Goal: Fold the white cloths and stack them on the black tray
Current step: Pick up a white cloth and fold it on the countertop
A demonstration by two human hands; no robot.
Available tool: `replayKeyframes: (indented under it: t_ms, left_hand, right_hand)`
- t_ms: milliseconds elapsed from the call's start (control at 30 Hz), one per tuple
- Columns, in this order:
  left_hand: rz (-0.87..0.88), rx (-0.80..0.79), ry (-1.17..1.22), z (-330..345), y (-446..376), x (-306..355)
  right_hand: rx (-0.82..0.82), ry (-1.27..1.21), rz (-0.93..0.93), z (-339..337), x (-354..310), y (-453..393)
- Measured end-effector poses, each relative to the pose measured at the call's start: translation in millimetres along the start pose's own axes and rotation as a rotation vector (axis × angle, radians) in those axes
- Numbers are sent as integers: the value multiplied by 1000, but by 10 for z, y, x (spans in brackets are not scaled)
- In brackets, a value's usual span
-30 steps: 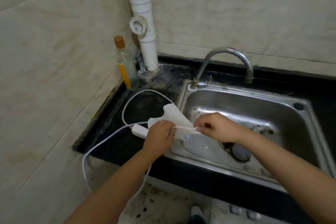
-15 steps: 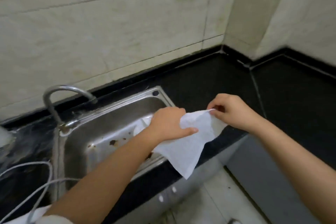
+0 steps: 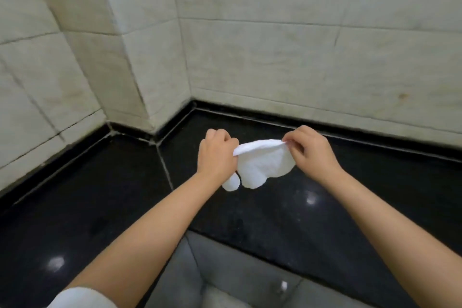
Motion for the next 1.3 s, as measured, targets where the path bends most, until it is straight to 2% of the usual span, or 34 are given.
replayKeyframes:
  t_ms: [67, 133, 267, 333, 400, 500, 567, 600, 667, 733, 800, 867, 900, 1000, 1100, 1133, 1200, 1300]
  left_hand:
    - [31, -12, 134, 129, -305, 217]
    - [131, -134, 174, 379, -467, 455]
    - [340, -285, 248, 830, -381, 780]
    - [442, -351, 211, 1100, -223, 923]
    - [545, -350, 101, 1236, -82, 997]
    - [535, -417, 256, 1585, 90, 956]
    - [478, -551, 502, 1759, 226, 935]
    - [359, -604, 661, 1834, 235, 906]
    - [192, -862, 860, 1944, 262, 894]
    - [181, -999, 919, 1953, 268, 880]
    - [231, -1050, 910, 1957, 276, 878]
    - [330, -1072, 796, 1943, 328, 892]
    - [412, -1039, 662, 1951, 347, 907]
    - [642, -776, 227, 1884, 290, 978]
    - [678, -689, 31, 1829, 235, 1035]
    - [686, -697, 19, 1803, 222, 1059]
    - [646, -737, 165, 1804, 177, 1082]
    - [407, -858, 512, 1887, 15, 1042]
  right_hand:
    - [14, 56, 30, -138, 258, 15]
    - [-9, 94, 63, -157, 503, 104]
    - [-180, 112, 154, 152, 978, 504]
    - [-289, 52, 282, 353, 1158, 788]
    - [-305, -21, 424, 490, 1275, 1027]
    - [-252, -59, 595, 609, 1333, 1213]
    - [-266, -82, 693, 688, 1354, 1266]
    - [-275, -91, 718, 711, 1359, 1264]
    - [-308, -98, 739, 710, 1368, 1237]
    - [-323, -108, 749, 665, 1408, 1190]
    - [-301, -152, 775, 611, 1466, 1147]
    - [-274, -202, 802, 569, 1493, 1116]
    - [-271, -221, 806, 562, 1499, 1106]
    - [-317, -241, 813, 553, 1520, 1079]
    - [-404, -231, 807, 533, 1516, 1048]
    - [-432, -222, 804, 525, 1514, 1043]
    - [-443, -201, 806, 476, 1537, 1028]
    - [-345, -159, 850, 314, 1668, 981]
Point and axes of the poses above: each hand's wrist, its own y-axis away from the middle knuckle, its own z-axis out of the palm, x = y × z, the point moved 5 cm from there along -y, towards the middle knuckle, and after that the axes turned 11 degrees about -y, right-handed, at the moved point
